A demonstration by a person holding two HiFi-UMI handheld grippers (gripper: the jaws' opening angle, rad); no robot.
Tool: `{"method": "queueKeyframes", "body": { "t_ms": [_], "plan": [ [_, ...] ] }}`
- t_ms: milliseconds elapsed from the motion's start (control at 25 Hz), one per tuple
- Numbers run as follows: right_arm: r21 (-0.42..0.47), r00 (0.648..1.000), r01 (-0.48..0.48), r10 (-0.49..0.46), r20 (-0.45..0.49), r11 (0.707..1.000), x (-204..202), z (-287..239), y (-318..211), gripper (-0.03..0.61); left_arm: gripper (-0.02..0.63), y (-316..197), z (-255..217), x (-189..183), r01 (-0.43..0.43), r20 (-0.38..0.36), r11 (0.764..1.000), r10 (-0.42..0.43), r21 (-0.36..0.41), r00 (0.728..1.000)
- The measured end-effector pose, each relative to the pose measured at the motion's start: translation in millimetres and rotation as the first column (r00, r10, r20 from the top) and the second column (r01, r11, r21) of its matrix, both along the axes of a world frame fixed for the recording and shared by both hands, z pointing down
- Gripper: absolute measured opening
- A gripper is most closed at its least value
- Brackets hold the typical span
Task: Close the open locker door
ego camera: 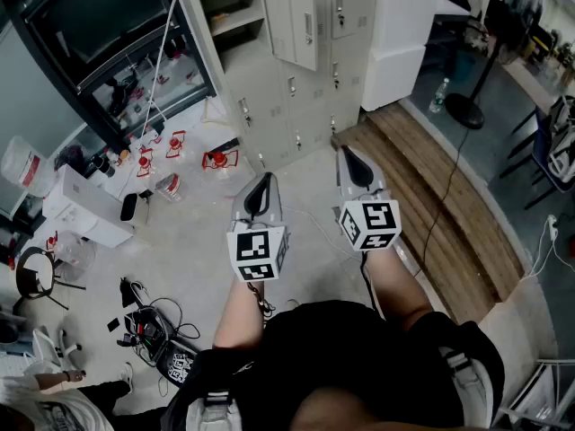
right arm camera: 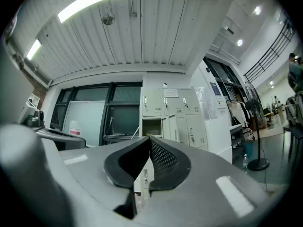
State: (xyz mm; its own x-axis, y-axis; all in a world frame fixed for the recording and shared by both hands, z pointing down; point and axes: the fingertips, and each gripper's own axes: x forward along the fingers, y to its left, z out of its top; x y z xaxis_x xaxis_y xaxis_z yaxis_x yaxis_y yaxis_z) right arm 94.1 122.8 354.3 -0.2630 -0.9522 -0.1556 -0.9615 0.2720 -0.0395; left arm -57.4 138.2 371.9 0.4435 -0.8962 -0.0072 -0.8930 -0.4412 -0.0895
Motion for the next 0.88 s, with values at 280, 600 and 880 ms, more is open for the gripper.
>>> {"method": "queueKeyframes", "body": {
  "t_ms": [280,600,880],
  "plan": [
    [-0.004,1.000,-0.004,0.004,-0.003,1.000,-22,5,-13,0.011,0.000,-17,-2,-21,-0.008,-0.010,1.000,0.008,-0.001,1.000],
    [-0.002,0.999,-0.022,0.022,-0.025,1.000,-50,4,-28,0.011,0.000,-38,-2,-50,-0.030,-0.035,1.000,0.030,-0.001,0.999],
    [-0.028,0.999,-0.050,0.050,0.014,0.998,-86,9,-38,0.011,0.000,-53,1,-88,-0.077,-0.046,0.997,0.077,-0.002,0.996]
  ]
}}
